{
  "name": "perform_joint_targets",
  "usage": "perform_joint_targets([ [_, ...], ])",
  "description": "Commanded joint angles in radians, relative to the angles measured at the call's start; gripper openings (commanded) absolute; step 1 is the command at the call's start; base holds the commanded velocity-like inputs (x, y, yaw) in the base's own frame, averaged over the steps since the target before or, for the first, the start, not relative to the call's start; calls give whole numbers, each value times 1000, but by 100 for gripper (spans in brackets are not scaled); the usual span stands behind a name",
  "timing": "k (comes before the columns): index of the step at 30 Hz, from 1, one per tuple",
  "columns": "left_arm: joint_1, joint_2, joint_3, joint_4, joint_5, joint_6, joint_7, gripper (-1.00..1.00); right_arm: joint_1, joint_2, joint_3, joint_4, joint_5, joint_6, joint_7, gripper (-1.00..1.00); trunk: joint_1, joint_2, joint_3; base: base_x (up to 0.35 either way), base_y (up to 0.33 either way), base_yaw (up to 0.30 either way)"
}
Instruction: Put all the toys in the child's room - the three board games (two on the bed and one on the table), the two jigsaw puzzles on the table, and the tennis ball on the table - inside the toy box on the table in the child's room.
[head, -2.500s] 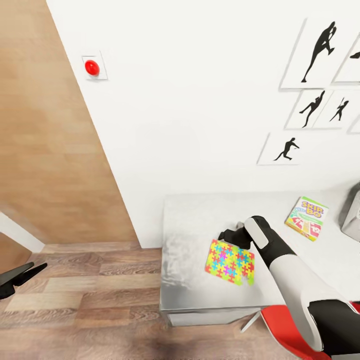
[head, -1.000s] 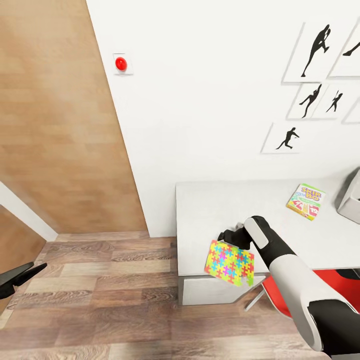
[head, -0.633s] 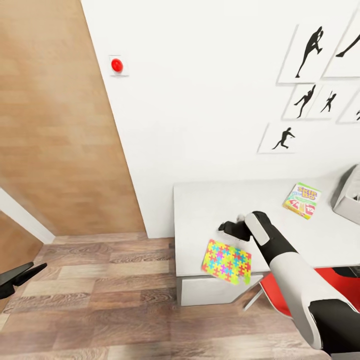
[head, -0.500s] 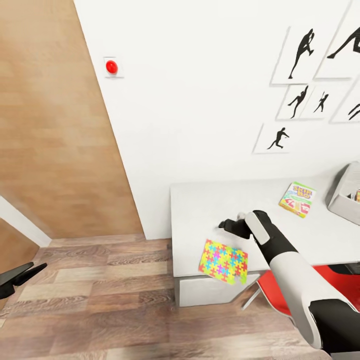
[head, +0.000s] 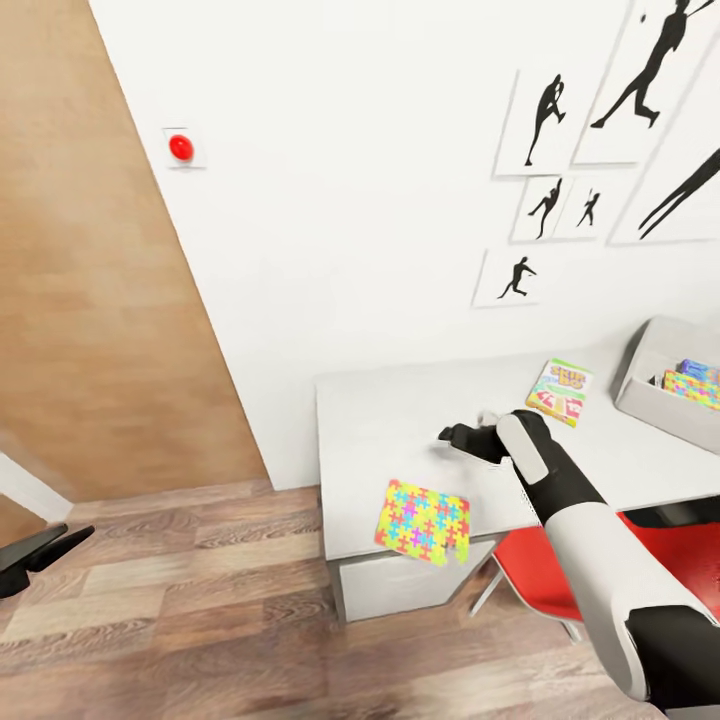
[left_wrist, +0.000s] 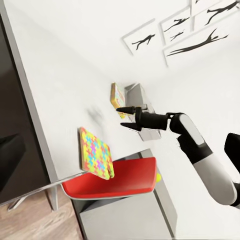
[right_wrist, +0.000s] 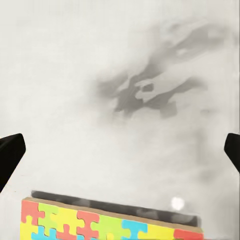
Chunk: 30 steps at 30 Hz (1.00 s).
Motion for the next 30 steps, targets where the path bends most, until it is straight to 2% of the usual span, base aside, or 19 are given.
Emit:
perform_joint_targets([
  [1,0,0,0,0,-1,11,-4,100,5,-4,0,-58,-15,13,-9,100,1,-2,0,0,0,-179],
  [5,0,0,0,0,-1,11,-4,100,27,-8,-18,-182,-39,67,-5,100,1,-2,5,0,0,-179],
  [8,0,0,0,0,-2,11,-4,100,61,-9,-42,-270,-77,123,3,100,1,-2,9,0,0,-179],
  [12,0,0,0,0,-2,11,-4,100,131,-10,-85,-382,-148,174,31,100,1,-2,14,0,0,-179],
  [17,0,-1,0,0,-2,11,-4,100,241,-17,-130,-514,-230,195,99,100,1,-2,21,0,0,-179],
  [18,0,0,0,0,-2,11,-4,100,291,-26,-140,-559,-253,195,139,100,1,-2,22,0,0,-179],
  [22,0,0,0,0,-2,11,-4,100,392,-52,-151,-633,-286,195,256,100,1,-2,27,0,0,-179],
  [23,0,0,0,0,-2,11,-4,100,438,-64,-158,-659,-294,195,334,100,1,-2,29,0,0,-179],
  [26,0,0,0,0,-2,11,-4,100,501,-77,-182,-681,-301,195,465,100,1,-2,33,0,0,-179],
  [30,0,1,0,0,-2,11,-4,100,583,-85,-236,-694,-302,183,644,100,1,-2,38,0,0,-178],
])
